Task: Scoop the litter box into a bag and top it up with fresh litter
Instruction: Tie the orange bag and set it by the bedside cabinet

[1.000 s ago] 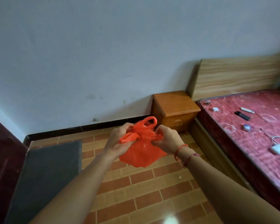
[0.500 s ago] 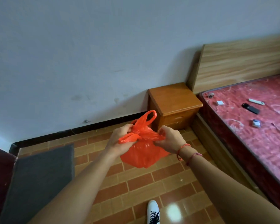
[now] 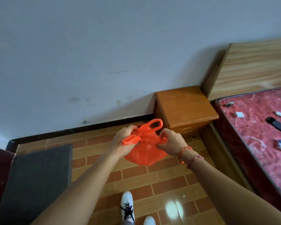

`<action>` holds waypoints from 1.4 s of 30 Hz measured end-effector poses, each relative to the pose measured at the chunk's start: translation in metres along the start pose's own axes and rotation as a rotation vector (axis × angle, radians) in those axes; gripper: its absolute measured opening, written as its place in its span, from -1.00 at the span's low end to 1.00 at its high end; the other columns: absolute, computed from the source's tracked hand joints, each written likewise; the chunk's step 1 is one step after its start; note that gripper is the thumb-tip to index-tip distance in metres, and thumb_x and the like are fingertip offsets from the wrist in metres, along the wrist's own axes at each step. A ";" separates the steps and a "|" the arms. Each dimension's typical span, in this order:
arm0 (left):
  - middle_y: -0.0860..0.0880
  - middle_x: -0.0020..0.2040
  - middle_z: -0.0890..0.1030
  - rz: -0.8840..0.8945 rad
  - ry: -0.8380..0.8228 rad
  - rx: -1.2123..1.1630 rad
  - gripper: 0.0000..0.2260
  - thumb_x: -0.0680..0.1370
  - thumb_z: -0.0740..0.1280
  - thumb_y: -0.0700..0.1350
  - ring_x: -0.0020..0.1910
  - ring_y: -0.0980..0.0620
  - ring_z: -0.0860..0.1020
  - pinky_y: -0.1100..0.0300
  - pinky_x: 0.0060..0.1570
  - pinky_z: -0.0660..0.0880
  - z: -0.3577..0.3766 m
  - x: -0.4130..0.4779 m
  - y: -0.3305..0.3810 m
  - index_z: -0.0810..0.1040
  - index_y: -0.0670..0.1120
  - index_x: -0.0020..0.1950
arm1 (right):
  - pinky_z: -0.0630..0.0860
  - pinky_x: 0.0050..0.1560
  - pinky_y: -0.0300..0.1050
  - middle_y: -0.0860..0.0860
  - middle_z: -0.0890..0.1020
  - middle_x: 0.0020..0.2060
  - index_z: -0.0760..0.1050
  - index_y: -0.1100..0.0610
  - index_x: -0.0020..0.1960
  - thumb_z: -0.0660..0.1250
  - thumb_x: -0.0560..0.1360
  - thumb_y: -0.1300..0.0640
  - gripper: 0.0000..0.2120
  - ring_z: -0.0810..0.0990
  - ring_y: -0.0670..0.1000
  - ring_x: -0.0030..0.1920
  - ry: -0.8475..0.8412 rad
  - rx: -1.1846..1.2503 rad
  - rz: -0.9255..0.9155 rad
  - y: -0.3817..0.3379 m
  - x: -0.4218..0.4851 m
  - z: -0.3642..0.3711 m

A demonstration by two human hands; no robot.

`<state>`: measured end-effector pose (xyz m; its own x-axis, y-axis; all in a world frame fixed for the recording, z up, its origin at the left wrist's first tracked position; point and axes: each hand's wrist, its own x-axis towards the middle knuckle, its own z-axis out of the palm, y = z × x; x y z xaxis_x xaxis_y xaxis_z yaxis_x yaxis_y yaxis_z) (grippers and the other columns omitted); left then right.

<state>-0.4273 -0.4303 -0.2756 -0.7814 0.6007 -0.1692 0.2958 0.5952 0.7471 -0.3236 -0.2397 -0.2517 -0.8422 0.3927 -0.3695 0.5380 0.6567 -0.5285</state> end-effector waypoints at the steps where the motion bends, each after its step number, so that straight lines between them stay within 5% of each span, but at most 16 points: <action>1: 0.11 0.03 0.62 -0.012 -0.011 0.003 -0.62 0.35 0.33 0.13 0.00 0.11 0.60 0.06 -0.04 0.58 -0.001 0.012 -0.003 0.48 0.19 0.17 | 0.56 -0.01 -0.04 0.02 0.62 0.01 0.49 0.00 0.04 0.45 0.36 0.05 -0.71 0.58 0.08 0.00 0.001 -0.007 0.001 -0.002 0.013 -0.001; 9: 0.11 0.09 0.60 -0.059 -0.097 -0.081 -0.62 0.38 0.32 0.17 0.05 0.07 0.60 0.05 0.02 0.57 -0.008 0.118 -0.045 0.42 0.24 0.19 | 0.56 0.02 -0.03 0.01 0.60 0.00 0.50 0.01 0.04 0.46 0.37 0.06 -0.72 0.58 0.07 0.03 -0.011 0.012 0.089 -0.014 0.121 0.002; 14: 0.16 -0.01 0.63 -0.082 -0.146 -0.159 -0.70 0.48 0.38 0.07 -0.08 0.20 0.62 0.27 -0.18 0.53 -0.005 0.170 -0.069 0.44 0.23 0.18 | 0.49 -0.07 -0.10 0.06 0.62 -0.04 0.47 0.04 0.06 0.38 0.38 0.12 -0.74 0.57 0.14 0.02 -0.030 0.014 0.154 -0.016 0.181 0.011; 19: 0.16 -0.06 0.65 -0.138 -0.170 -0.204 -0.74 0.50 0.38 0.04 -0.15 0.21 0.63 0.24 -0.21 0.57 -0.001 0.218 -0.080 0.46 0.20 0.17 | 0.43 -0.10 -0.07 0.10 0.59 0.00 0.35 0.08 0.15 0.34 0.38 0.17 -0.64 0.56 0.21 0.05 -0.067 0.062 0.188 -0.009 0.232 0.016; 25: 0.07 -0.08 0.65 -0.191 -0.223 -0.233 -0.80 0.56 0.37 -0.04 -0.23 0.20 0.63 0.33 -0.36 0.49 0.020 0.268 -0.091 0.49 0.12 0.16 | 0.50 0.06 0.00 0.14 0.58 0.12 0.20 -0.08 0.42 0.34 0.34 0.15 -0.31 0.55 0.26 0.12 -0.157 0.062 0.136 0.022 0.292 0.029; 30: 0.04 -0.05 0.67 -0.257 -0.216 -0.239 -0.75 0.56 0.37 -0.02 -0.16 0.12 0.65 0.16 -0.21 0.60 0.051 0.308 -0.108 0.52 0.04 0.24 | 0.44 0.25 0.03 0.17 0.50 0.24 0.17 -0.13 0.50 0.32 0.38 0.19 -0.26 0.50 0.27 0.21 -0.258 0.049 0.116 0.059 0.343 0.060; 33: -0.10 -0.09 0.66 -0.353 -0.268 -0.208 -0.84 0.57 0.38 -0.09 -0.24 0.08 0.60 0.20 -0.25 0.53 0.084 0.328 -0.143 0.57 -0.11 0.11 | 0.43 0.19 0.04 0.19 0.56 0.15 0.38 -0.02 0.39 0.28 0.35 0.24 -0.39 0.51 0.31 0.14 -0.238 0.007 0.099 0.083 0.375 0.088; 37: -0.35 -0.06 0.56 -0.570 -0.364 -0.174 -0.70 0.54 0.42 0.03 -0.23 -0.05 0.50 0.09 -0.21 0.49 0.145 0.341 -0.216 0.53 -0.20 0.04 | 0.52 -0.05 0.08 0.18 0.58 -0.09 0.52 0.07 0.12 0.20 0.25 0.20 -0.56 0.53 0.31 -0.06 -0.209 -0.030 0.133 0.121 0.417 0.135; 40: -0.12 -0.17 0.52 -0.596 -0.300 -0.244 -0.92 0.61 0.33 -0.11 -0.30 0.19 0.52 0.33 -0.28 0.46 0.167 0.368 -0.224 0.48 -0.04 -0.07 | 0.53 -0.13 0.07 0.16 0.59 -0.12 0.56 0.06 0.11 0.23 0.28 0.25 -0.58 0.56 0.28 -0.11 -0.146 -0.001 0.134 0.151 0.448 0.173; 42: -0.01 0.02 0.60 -0.403 -0.178 -0.236 -0.84 0.57 0.34 0.07 -0.07 0.13 0.62 0.17 -0.09 0.54 0.183 0.385 -0.234 0.50 0.09 0.11 | 0.53 -0.16 0.04 0.17 0.60 -0.13 0.60 0.09 0.08 0.29 0.29 0.31 -0.61 0.57 0.27 -0.12 -0.094 0.033 0.152 0.168 0.467 0.199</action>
<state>-0.6969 -0.2410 -0.6334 -0.6961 0.4416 -0.5661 -0.1593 0.6739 0.7215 -0.6198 -0.0738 -0.6652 -0.7449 0.4230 -0.5159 0.6610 0.5726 -0.4849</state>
